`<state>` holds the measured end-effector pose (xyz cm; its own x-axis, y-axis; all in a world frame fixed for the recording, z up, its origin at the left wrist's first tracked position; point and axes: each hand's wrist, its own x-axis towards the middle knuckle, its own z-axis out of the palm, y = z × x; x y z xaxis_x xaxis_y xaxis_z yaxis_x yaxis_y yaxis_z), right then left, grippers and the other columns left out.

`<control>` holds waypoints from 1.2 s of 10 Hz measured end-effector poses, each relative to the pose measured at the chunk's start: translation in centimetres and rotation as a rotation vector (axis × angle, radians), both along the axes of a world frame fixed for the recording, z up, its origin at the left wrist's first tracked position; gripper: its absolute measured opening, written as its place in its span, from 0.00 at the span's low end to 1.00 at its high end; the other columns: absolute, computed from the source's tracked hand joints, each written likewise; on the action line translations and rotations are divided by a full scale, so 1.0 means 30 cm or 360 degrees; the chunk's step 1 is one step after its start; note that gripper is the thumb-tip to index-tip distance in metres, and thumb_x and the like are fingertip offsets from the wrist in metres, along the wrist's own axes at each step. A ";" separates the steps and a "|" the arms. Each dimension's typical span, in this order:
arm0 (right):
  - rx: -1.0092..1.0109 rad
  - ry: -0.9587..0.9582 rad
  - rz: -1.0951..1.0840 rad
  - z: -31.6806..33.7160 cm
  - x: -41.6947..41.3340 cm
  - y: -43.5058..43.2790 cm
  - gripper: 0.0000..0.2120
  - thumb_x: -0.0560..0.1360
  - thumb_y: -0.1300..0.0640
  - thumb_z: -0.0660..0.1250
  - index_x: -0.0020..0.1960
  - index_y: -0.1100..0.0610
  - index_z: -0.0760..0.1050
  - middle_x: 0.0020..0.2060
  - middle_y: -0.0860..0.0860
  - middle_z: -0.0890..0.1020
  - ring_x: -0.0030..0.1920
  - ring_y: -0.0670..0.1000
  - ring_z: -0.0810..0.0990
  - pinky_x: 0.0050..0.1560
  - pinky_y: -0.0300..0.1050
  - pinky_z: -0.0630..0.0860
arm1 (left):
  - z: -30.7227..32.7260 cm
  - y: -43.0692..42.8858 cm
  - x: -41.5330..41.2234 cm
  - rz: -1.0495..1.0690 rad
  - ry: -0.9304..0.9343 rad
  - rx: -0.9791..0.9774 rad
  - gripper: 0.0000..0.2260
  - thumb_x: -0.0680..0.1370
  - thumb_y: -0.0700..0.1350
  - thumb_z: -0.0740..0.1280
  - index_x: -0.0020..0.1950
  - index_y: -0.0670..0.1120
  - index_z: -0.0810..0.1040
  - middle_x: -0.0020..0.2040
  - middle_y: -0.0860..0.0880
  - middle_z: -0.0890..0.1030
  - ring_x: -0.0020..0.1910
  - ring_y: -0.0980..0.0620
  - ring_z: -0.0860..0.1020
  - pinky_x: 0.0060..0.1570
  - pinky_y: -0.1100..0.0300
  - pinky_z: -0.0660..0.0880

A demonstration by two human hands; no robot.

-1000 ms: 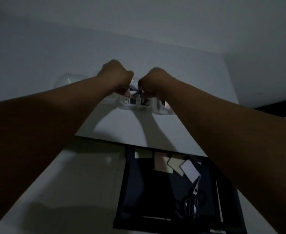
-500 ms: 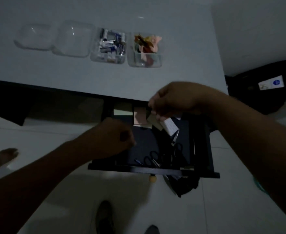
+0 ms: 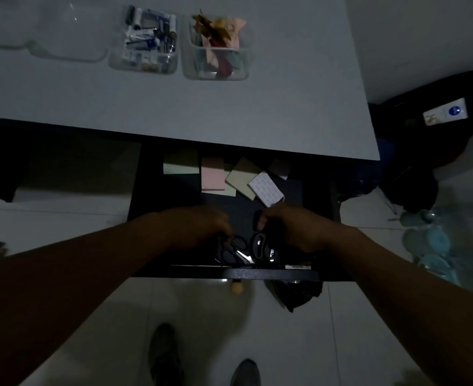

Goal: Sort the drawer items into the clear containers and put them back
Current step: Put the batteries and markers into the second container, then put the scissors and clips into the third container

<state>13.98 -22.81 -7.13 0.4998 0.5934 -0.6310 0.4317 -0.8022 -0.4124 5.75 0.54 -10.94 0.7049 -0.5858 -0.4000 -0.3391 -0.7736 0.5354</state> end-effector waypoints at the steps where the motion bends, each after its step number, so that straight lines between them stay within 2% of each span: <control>1: 0.0004 -0.0074 0.0139 -0.008 0.006 0.011 0.15 0.78 0.65 0.65 0.63 0.58 0.79 0.59 0.57 0.79 0.58 0.58 0.79 0.58 0.48 0.75 | -0.013 0.000 -0.002 0.0037 -0.0016 0.0107 0.10 0.81 0.44 0.66 0.61 0.46 0.81 0.60 0.47 0.80 0.59 0.48 0.79 0.59 0.55 0.74; 2: 0.0028 -0.0109 0.0151 -0.021 0.027 0.028 0.15 0.77 0.65 0.65 0.61 0.54 0.79 0.59 0.56 0.75 0.54 0.56 0.80 0.56 0.51 0.78 | -0.031 0.013 0.001 0.0072 0.0033 0.0159 0.09 0.79 0.46 0.67 0.58 0.51 0.82 0.58 0.49 0.82 0.56 0.50 0.81 0.58 0.51 0.77; 3: 0.0195 -0.0059 -0.0041 -0.039 0.048 0.039 0.14 0.75 0.65 0.68 0.55 0.49 0.77 0.56 0.51 0.73 0.47 0.53 0.84 0.50 0.55 0.82 | -0.027 0.042 0.000 0.0167 -0.0046 0.0134 0.10 0.80 0.49 0.67 0.60 0.53 0.81 0.61 0.50 0.81 0.58 0.51 0.80 0.62 0.57 0.76; 4: 0.0264 -0.0217 -0.0158 -0.047 0.063 0.037 0.19 0.70 0.60 0.75 0.58 0.47 0.77 0.58 0.49 0.77 0.57 0.50 0.79 0.59 0.47 0.77 | -0.042 0.080 0.000 0.0347 -0.0099 0.0128 0.12 0.79 0.54 0.68 0.59 0.51 0.81 0.59 0.49 0.81 0.57 0.50 0.81 0.59 0.53 0.77; 5: 0.0376 -0.0154 -0.0383 -0.041 0.064 0.004 0.15 0.70 0.61 0.75 0.50 0.46 0.76 0.54 0.47 0.82 0.56 0.48 0.82 0.59 0.51 0.80 | -0.032 0.091 0.002 0.0503 -0.0145 0.0081 0.09 0.77 0.52 0.70 0.55 0.50 0.81 0.57 0.49 0.81 0.54 0.50 0.81 0.57 0.53 0.78; 6: 0.0044 -0.0131 -0.0245 -0.013 0.040 -0.030 0.08 0.75 0.60 0.72 0.52 0.51 0.80 0.49 0.47 0.84 0.49 0.48 0.83 0.54 0.46 0.80 | -0.033 0.080 -0.007 0.0619 -0.0091 0.0053 0.09 0.78 0.48 0.70 0.58 0.49 0.80 0.58 0.48 0.81 0.55 0.50 0.80 0.58 0.55 0.77; 7: -0.0304 -0.0125 0.0036 0.004 -0.008 -0.030 0.10 0.78 0.57 0.68 0.58 0.59 0.80 0.48 0.55 0.83 0.46 0.53 0.81 0.47 0.44 0.78 | -0.045 0.049 -0.014 0.0713 -0.0077 0.0020 0.10 0.78 0.46 0.69 0.60 0.49 0.80 0.58 0.48 0.81 0.56 0.49 0.80 0.58 0.58 0.75; 8: -0.0351 -0.0076 0.0068 -0.008 -0.047 -0.009 0.10 0.77 0.56 0.69 0.56 0.59 0.80 0.47 0.55 0.83 0.46 0.53 0.81 0.42 0.41 0.73 | -0.052 0.025 -0.021 0.0776 -0.0059 0.0008 0.10 0.78 0.45 0.69 0.59 0.49 0.80 0.56 0.47 0.81 0.54 0.49 0.80 0.51 0.62 0.71; 9: -0.0229 -0.0030 -0.0019 -0.031 -0.071 0.015 0.10 0.74 0.59 0.72 0.56 0.57 0.80 0.50 0.54 0.84 0.49 0.52 0.83 0.44 0.42 0.76 | -0.040 0.003 -0.032 0.0870 -0.0074 -0.0029 0.09 0.77 0.45 0.69 0.57 0.50 0.78 0.52 0.48 0.81 0.49 0.51 0.79 0.47 0.62 0.70; 10: -0.0125 0.0030 -0.0210 -0.040 -0.072 0.018 0.08 0.73 0.59 0.72 0.52 0.55 0.81 0.48 0.53 0.85 0.50 0.52 0.84 0.51 0.47 0.82 | -0.021 -0.004 -0.022 0.1034 -0.0115 -0.0009 0.06 0.79 0.45 0.66 0.56 0.49 0.75 0.46 0.48 0.80 0.44 0.50 0.78 0.42 0.59 0.70; 11: 0.0053 -0.0307 -0.0435 -0.041 -0.043 0.008 0.08 0.75 0.59 0.70 0.54 0.57 0.80 0.49 0.54 0.83 0.50 0.54 0.84 0.47 0.43 0.78 | -0.015 0.014 0.016 0.1128 -0.0381 0.0211 0.04 0.80 0.41 0.61 0.47 0.46 0.74 0.42 0.44 0.78 0.44 0.43 0.78 0.42 0.57 0.70; 12: 0.0256 -0.0609 -0.0708 -0.046 -0.002 0.025 0.24 0.75 0.59 0.70 0.69 0.53 0.69 0.63 0.58 0.71 0.58 0.61 0.77 0.53 0.47 0.76 | -0.026 0.043 0.048 0.1067 -0.0847 0.0583 0.10 0.80 0.49 0.61 0.49 0.43 0.77 0.48 0.40 0.77 0.48 0.40 0.73 0.45 0.49 0.67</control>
